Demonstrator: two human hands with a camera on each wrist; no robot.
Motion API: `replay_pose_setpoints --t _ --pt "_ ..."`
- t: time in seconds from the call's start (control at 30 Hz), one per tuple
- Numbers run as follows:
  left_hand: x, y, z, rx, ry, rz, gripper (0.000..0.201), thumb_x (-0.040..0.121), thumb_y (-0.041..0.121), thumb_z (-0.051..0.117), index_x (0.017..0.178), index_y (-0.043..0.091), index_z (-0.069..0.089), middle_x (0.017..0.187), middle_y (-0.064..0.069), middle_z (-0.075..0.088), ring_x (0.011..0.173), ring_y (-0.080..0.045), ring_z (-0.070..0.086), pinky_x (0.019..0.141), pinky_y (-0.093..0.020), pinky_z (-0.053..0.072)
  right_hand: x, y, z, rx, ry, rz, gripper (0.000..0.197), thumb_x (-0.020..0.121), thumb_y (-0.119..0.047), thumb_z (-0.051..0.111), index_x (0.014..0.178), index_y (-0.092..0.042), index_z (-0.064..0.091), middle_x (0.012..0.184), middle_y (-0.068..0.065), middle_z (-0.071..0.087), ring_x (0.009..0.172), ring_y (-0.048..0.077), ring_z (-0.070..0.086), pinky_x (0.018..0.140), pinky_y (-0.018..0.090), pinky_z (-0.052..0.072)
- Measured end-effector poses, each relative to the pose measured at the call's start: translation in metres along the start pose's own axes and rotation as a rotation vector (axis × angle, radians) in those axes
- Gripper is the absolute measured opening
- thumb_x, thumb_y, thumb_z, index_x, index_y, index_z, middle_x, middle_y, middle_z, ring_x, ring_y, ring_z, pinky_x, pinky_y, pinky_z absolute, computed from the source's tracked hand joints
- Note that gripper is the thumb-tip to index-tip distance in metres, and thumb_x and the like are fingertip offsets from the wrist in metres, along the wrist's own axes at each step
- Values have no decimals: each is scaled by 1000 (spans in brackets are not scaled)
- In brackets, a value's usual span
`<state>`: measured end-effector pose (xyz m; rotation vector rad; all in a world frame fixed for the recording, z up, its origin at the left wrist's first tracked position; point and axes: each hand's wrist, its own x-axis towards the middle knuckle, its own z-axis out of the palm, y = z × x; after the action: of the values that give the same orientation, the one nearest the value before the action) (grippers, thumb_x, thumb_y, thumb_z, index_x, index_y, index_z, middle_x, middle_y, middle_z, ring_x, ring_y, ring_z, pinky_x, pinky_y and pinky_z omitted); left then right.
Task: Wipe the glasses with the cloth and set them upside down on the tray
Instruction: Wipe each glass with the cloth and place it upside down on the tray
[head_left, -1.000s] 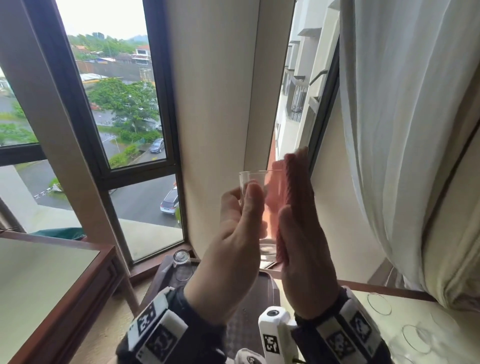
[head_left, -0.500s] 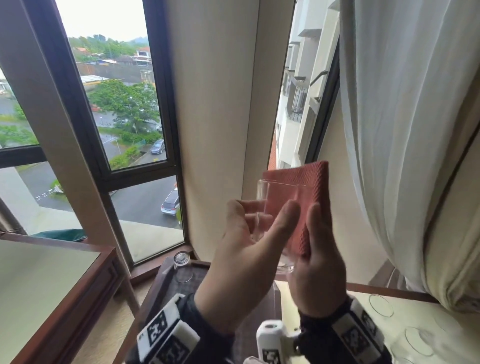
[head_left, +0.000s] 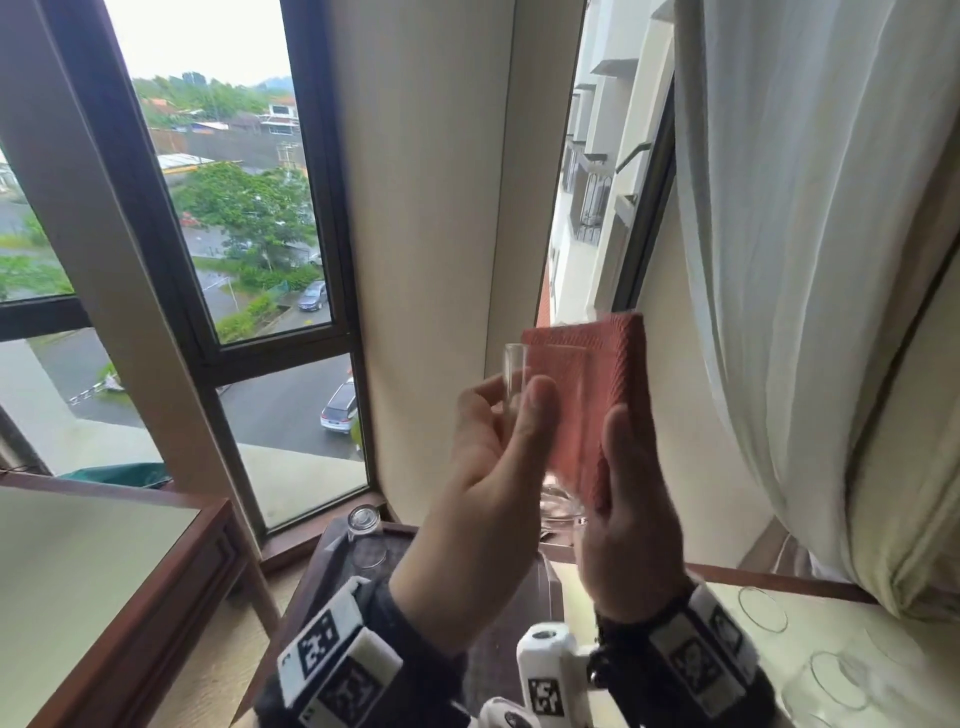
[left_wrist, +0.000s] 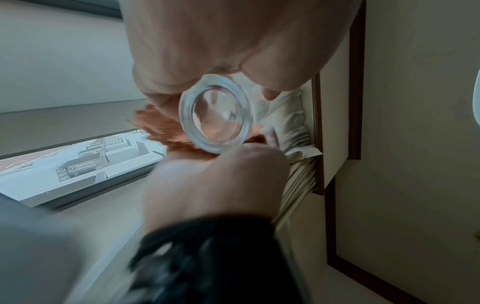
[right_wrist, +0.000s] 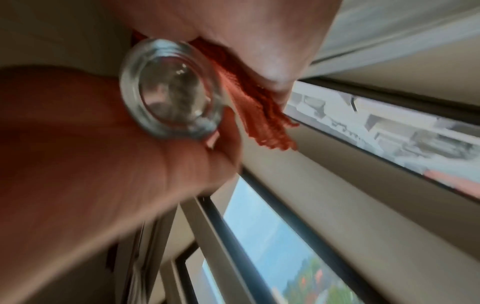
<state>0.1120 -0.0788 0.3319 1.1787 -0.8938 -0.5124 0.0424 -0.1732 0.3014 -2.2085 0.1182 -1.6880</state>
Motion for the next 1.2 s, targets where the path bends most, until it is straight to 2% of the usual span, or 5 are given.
replay_pose_setpoints --t 0.13,0.23,0.47,0.7,1.2 --pt "4 -3 0 44 55 -8 64 102 69 39 136 16 46 105 12 76 103 -5 72 99 -32 57 26 -19 -3 309 -164 165 36 106 -23 45 142 -22 47 149 -27 47 138 -5 43 110 15 38" --pt "10 -3 -11 12 127 -8 65 96 80 38 133 27 48 116 -10 73 109 -24 73 104 -54 54 -1 -30 6 297 -217 40 50 108 -23 30 156 -10 28 167 13 21 155 31 15 126 49 16" --pt "3 1 -6 8 53 72 54 107 57 34 130 10 49 90 6 73 79 -13 71 77 -24 58 -8 -8 4 125 -45 116 50 110 -17 28 157 -33 23 139 -10 52 123 -12 50 102 -3 28" --pt "8 0 -4 6 118 29 60 96 71 39 127 21 52 93 11 71 89 -9 70 89 -35 59 12 -30 -1 329 -218 188 46 108 -42 31 152 -29 38 163 4 33 151 23 28 123 59 19" --pt "-10 -6 5 60 32 -44 58 91 72 60 127 27 55 118 4 72 112 -4 69 98 -25 55 13 -8 -11 202 -23 360 36 109 -32 35 139 -16 45 145 9 53 141 24 37 113 21 37"
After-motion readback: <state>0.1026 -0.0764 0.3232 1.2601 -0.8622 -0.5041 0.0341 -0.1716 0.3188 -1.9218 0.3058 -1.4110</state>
